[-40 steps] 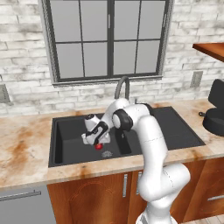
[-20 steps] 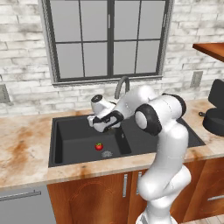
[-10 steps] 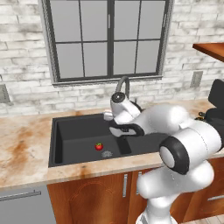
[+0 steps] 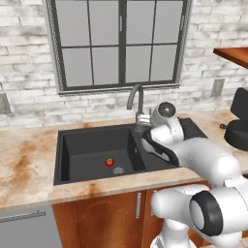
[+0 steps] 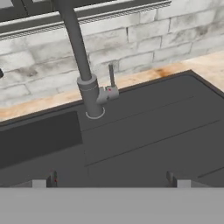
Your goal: Dump the tomato from the pot into the sink. Then turn on the water and wash the tomato. Then turn off the water and put the tomato back in the pot.
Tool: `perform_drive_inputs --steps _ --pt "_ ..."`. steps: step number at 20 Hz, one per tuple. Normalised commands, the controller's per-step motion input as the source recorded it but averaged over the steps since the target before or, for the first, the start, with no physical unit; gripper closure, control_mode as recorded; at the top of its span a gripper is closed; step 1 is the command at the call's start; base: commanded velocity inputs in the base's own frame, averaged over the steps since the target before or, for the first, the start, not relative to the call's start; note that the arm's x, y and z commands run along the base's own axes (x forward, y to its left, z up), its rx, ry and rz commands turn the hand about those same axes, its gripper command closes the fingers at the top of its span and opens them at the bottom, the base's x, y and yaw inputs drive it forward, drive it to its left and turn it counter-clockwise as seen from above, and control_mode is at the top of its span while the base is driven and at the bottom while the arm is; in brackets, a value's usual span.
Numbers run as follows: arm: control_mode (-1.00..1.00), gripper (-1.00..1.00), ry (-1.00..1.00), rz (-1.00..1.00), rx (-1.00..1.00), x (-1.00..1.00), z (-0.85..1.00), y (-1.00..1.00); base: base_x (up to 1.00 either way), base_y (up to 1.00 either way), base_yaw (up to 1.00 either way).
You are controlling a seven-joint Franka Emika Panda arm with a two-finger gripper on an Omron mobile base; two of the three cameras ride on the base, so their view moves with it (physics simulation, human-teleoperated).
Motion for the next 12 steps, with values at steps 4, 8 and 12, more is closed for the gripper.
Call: perform_drive_inputs --steps 4,8,12 --pt "-1.0 -1.0 0.0 0.03 0.14 0.0 0.39 -0.65 0.0 0.0 0.0" --pt "-1.0 -1.0 0.02 0.0 0.07 0.19 0.09 -0.55 0.0 0.0 0.0" --pt "-1.0 -1.0 0.0 0.0 0.01 0.26 0.0 -0.13 0.0 0.0 0.0"
